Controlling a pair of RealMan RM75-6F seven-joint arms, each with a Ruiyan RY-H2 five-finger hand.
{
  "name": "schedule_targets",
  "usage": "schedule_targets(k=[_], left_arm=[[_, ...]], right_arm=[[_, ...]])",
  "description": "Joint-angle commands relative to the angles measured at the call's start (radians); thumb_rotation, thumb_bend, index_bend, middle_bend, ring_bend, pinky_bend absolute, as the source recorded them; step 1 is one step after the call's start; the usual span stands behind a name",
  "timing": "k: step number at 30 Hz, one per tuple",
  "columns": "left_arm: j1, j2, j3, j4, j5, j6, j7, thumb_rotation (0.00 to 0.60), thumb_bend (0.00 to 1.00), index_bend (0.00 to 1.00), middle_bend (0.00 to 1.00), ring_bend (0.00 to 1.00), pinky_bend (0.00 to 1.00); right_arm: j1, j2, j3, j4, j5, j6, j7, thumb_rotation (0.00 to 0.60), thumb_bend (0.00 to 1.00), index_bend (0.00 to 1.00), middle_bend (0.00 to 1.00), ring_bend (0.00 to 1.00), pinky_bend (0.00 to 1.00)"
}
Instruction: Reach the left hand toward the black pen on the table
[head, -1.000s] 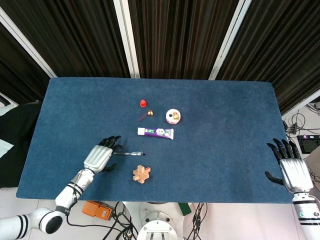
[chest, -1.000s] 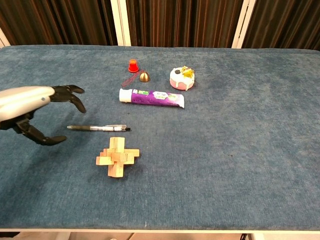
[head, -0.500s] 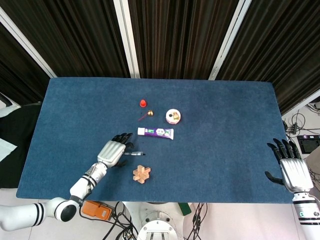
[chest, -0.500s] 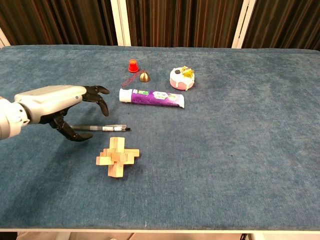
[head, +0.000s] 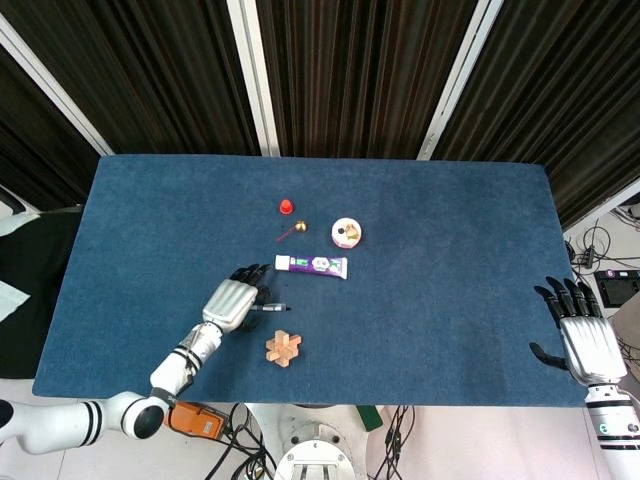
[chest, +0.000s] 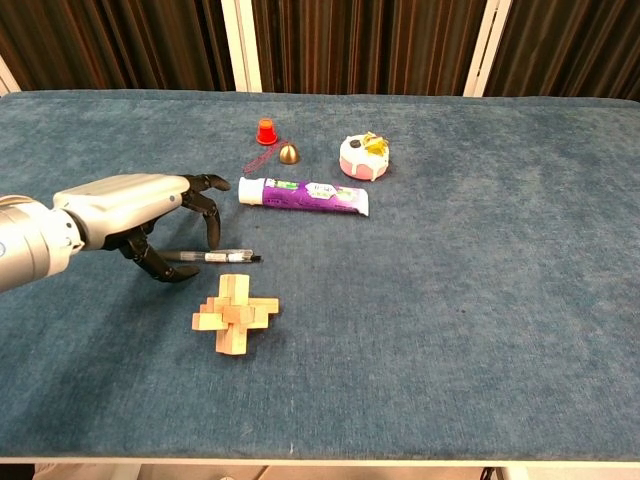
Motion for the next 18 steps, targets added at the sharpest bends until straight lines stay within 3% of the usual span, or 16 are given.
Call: schedule_targets(k=[1,18], left_arm=[[-0.007,-0.01,0.003,0.015,-0.003,-0.003,-0.007,0.6,0.34,0.46,0.04,0.0,0.13],[-0.012,-0.038,0.02,0.076,0.007,0.01,-0.061,0.6,0.36,0.5,0.06,0.0,0.13]], right_arm=[[0.0,0.0,0.0,0.001,0.0,0.001,0.0,0.6,0.36,0.21,0.12,0.03,0.04],[0.001,0.0,0.0,0.003,-0.001,0.0,0.002,0.6,0.36,0.21,0.12,0.03,0.04]])
